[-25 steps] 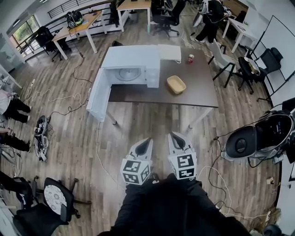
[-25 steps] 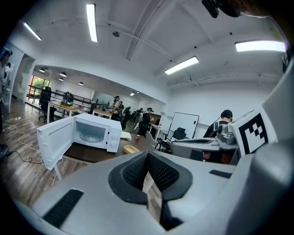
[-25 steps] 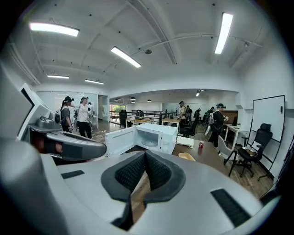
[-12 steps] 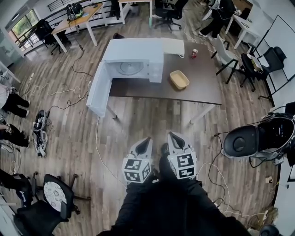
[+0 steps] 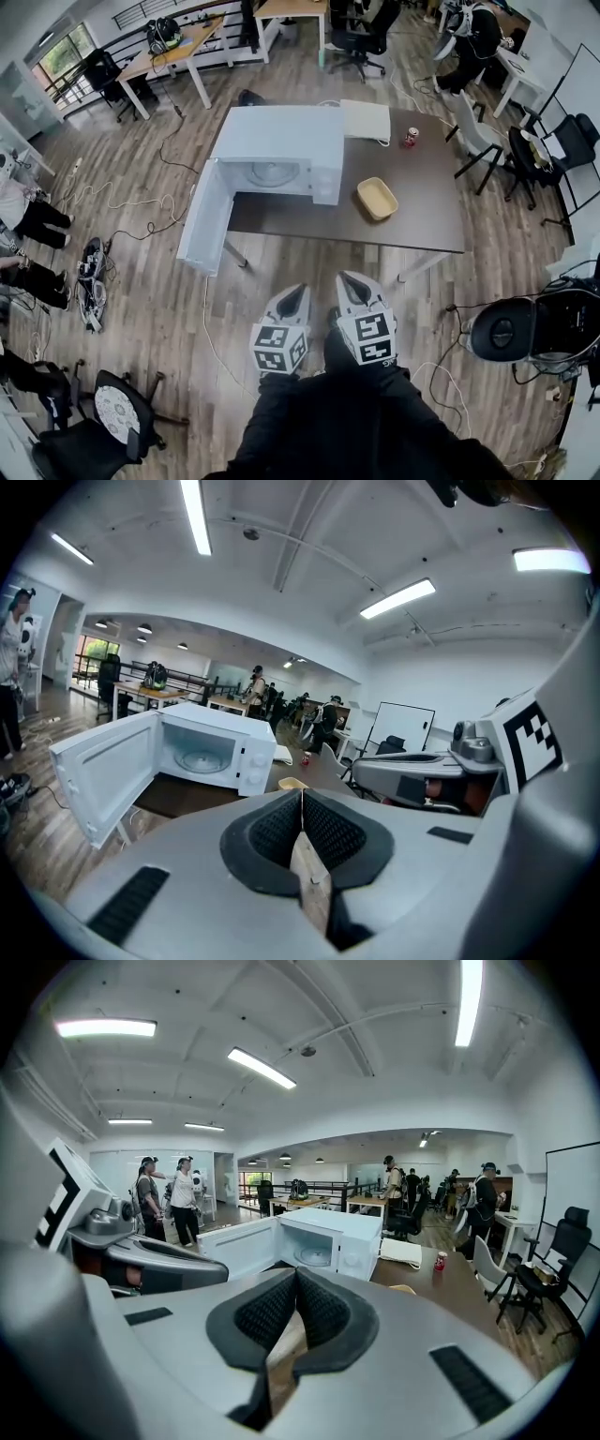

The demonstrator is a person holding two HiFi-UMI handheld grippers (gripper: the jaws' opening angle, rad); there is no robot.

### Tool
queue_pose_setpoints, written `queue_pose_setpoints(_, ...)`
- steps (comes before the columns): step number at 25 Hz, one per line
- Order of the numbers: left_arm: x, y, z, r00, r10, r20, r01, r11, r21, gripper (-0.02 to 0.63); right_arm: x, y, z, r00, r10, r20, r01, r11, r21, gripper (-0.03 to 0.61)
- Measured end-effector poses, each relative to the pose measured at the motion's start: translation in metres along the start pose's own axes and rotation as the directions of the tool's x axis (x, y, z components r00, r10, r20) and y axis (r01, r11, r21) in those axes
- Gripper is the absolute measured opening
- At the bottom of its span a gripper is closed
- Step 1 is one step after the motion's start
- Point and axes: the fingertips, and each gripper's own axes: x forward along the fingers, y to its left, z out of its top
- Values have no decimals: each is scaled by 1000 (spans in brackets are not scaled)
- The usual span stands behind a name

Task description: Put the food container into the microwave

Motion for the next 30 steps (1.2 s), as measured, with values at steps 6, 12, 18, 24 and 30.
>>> queue_pose_setpoints(6,81,11,40,1000,6,4,-6,1000,-1,34,55,-68,24,1000,14,-6,-14,1000,-1,25)
queue_pose_setpoints(12,148,28,60,1000,19,-17,-19,1000,-17,34,102,-120,32,999,27,-27,-28,1000,-2,25)
queue_pose_setpoints(18,192,27,66,999,32,-39,-32,999,-16,34,125,-163,28,999,29,-35,-28,1000,9,25)
queue_pose_setpoints(24,207,38,49,993,52,-109,-55,998,-25,34,145,-174,3,995,46,-93,-41,998,56,25)
queue_pose_setpoints(30,223,59,28,985,40,-170,-47,998,-40,34,170,-183,-33,985,12,-173,2,997,78,25)
